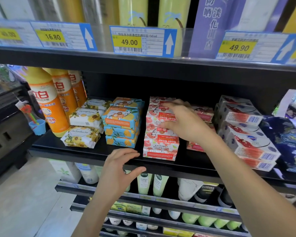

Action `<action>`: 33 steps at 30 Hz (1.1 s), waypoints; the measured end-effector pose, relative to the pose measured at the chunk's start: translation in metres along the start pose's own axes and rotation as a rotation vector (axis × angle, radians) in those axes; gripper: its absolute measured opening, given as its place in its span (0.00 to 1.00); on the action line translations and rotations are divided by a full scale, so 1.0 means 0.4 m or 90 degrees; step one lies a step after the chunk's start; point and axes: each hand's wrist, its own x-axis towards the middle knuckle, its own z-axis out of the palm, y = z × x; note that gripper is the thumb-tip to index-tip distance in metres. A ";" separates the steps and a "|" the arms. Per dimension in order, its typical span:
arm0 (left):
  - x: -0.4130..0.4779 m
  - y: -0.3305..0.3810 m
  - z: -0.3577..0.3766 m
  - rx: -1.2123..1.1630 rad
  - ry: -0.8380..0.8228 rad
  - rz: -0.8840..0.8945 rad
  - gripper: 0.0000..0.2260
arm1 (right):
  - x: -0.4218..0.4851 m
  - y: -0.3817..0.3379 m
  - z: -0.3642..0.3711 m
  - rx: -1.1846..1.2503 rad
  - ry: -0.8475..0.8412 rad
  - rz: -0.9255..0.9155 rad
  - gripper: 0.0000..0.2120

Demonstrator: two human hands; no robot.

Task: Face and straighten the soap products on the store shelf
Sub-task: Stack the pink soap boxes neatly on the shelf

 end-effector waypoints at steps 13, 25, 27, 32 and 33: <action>-0.001 -0.001 0.006 -0.007 0.012 0.008 0.22 | -0.082 0.070 0.012 0.120 0.177 0.032 0.25; 0.000 0.000 0.007 -0.003 0.029 0.019 0.21 | -0.191 0.212 0.102 0.047 0.138 0.228 0.36; 0.000 0.003 0.005 -0.003 0.028 0.020 0.21 | -0.196 0.211 0.107 0.028 0.161 0.237 0.37; -0.002 0.014 0.000 -0.002 0.022 0.005 0.22 | -0.211 0.212 0.115 0.038 0.169 0.246 0.38; -0.003 0.016 -0.001 0.000 0.018 -0.001 0.22 | -0.215 0.215 0.117 0.051 0.166 0.250 0.38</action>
